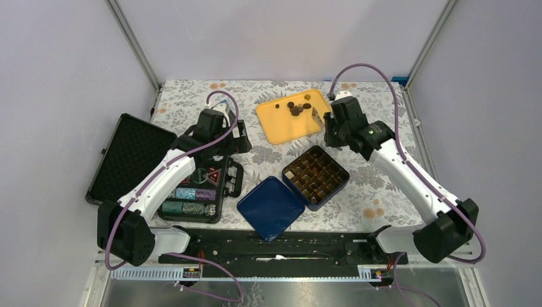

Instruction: Pack the chocolate

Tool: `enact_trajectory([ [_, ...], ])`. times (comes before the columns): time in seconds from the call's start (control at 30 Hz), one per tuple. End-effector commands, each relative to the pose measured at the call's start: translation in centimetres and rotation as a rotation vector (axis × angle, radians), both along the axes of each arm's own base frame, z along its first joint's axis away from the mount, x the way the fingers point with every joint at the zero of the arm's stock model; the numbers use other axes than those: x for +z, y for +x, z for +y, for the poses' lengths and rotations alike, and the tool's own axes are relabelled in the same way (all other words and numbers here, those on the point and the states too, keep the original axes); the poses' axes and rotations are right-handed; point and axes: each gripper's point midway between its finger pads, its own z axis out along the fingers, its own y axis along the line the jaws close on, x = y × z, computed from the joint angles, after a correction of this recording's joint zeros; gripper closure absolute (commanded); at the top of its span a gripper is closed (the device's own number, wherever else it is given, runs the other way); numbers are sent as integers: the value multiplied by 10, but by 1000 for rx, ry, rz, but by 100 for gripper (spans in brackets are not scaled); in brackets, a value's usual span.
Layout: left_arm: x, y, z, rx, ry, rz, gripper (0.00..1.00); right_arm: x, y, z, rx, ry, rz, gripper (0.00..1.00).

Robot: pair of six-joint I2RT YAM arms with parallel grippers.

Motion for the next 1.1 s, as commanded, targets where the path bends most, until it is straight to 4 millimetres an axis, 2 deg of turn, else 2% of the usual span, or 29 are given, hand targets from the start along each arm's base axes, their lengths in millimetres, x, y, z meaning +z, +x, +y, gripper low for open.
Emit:
enact_trajectory([
  [0.0,21,7,-1,-3,-16,-80,1,26,55,-8,-86,100,-128,84],
  [0.17,21,7,0,-4,-14,-81,1,13,90,-6,-96,87,-109,81],
  [0.57,16,6,3,-2,10,-69,1,-7,155,0,-117,64,-86,76],
  [0.77,17,6,3,-6,12,-71,1,-19,184,2,-133,28,-66,72],
  [0.8,17,6,3,-7,12,-72,1,-27,189,2,-139,12,-52,71],
  [1.07,15,5,3,-7,15,-68,1,-50,218,-1,-166,-74,-19,62],
])
